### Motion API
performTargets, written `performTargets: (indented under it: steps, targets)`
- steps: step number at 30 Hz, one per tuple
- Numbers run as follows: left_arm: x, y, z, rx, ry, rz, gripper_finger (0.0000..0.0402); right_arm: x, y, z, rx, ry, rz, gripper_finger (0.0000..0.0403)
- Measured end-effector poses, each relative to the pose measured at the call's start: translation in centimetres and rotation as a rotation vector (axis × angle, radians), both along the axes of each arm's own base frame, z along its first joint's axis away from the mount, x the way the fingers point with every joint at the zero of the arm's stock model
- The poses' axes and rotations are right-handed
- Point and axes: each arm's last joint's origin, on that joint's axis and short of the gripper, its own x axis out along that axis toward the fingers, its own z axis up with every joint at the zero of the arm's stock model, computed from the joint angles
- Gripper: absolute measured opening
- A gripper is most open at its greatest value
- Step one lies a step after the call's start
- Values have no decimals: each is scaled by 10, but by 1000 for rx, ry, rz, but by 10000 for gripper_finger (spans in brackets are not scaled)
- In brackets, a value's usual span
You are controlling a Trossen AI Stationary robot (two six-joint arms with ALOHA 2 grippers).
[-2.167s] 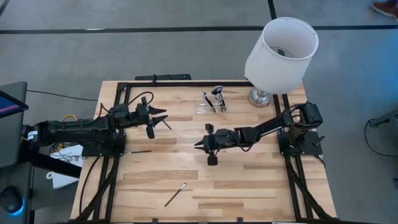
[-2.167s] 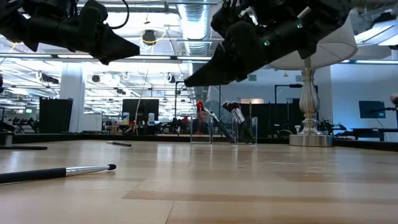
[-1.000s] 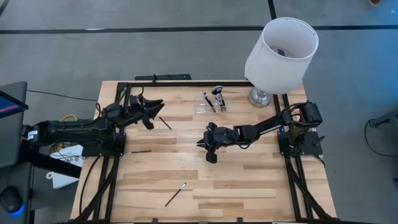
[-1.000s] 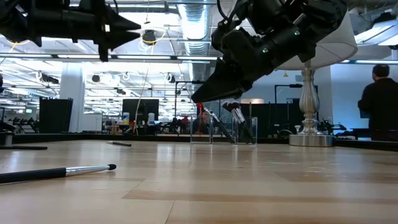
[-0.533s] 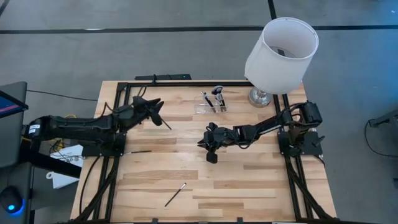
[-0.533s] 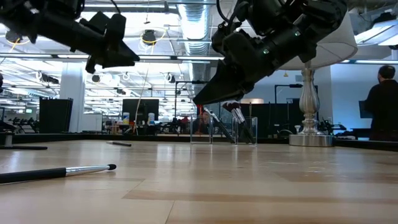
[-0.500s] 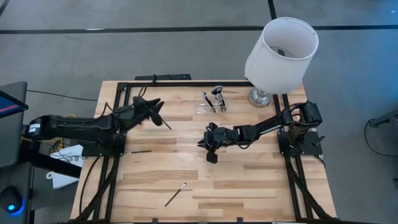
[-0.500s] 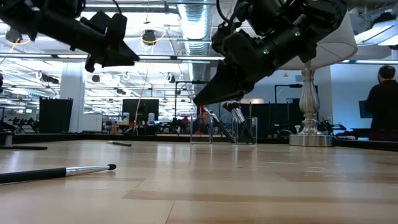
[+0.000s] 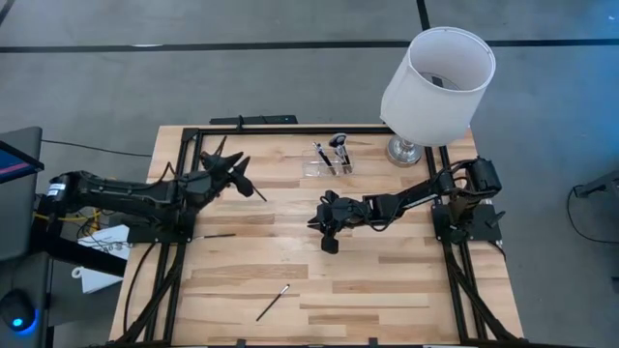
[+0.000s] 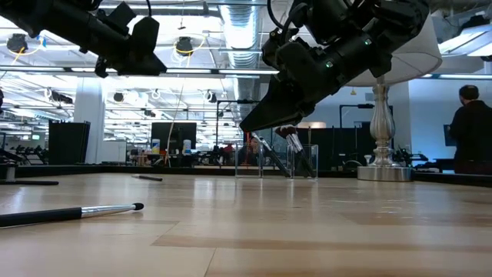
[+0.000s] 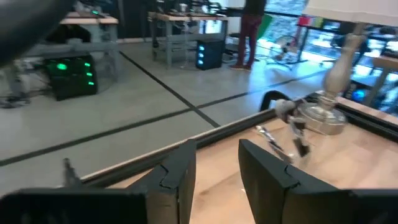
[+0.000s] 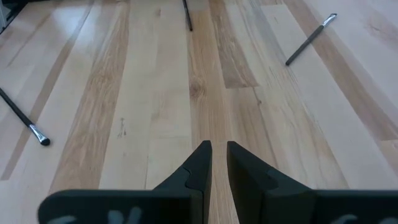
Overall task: Put items in baskets/containers
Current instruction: Put the silver eyeshadow brush into the transparent organizer
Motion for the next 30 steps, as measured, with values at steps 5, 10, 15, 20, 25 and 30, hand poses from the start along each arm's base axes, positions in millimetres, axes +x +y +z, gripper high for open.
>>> performTargets:
  steps: [5,10,15,20,25,30]
  targets:
    - [-1,-1,0,22,18,41,117,0,0,0,0,0,0,42]
    - [-2,-5,0,38,28,63,117,0,0,0,0,0,0,42]
    - [-2,-6,0,53,46,62,117,0,0,0,0,0,0,42]
    - [-2,-6,0,70,73,60,117,0,0,0,0,0,0,42]
    - [-2,-6,-3,101,149,38,117,0,0,0,0,0,0,42]
    - [-4,-6,-9,152,277,25,117,0,0,0,0,0,0,42]
